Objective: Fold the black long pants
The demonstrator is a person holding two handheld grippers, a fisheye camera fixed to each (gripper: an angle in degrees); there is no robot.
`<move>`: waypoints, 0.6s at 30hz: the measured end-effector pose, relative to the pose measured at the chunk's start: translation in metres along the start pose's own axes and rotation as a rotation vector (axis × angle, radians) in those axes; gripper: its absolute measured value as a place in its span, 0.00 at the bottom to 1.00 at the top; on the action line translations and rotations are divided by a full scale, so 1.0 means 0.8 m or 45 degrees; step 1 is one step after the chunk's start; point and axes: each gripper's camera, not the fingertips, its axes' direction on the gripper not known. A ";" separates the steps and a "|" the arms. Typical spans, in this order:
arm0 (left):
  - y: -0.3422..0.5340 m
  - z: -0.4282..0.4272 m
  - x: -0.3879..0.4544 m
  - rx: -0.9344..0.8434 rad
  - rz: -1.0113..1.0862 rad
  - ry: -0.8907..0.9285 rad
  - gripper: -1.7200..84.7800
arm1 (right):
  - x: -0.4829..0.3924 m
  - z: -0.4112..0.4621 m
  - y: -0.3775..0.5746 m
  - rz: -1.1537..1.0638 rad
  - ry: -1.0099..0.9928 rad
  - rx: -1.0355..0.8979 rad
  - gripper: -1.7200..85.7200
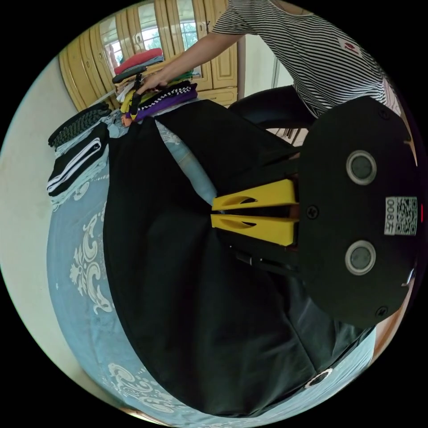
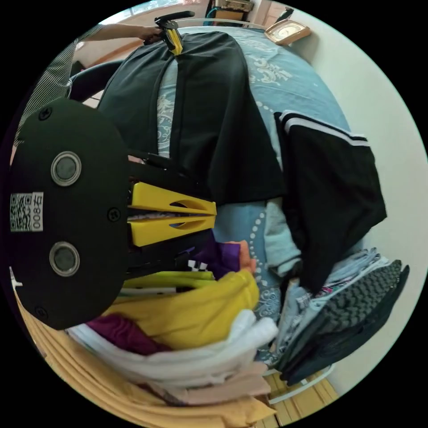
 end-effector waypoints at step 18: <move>-0.083 0.041 0.016 0.146 0.102 0.123 0.05 | -0.077 0.000 -0.077 -0.204 -0.138 0.103 0.06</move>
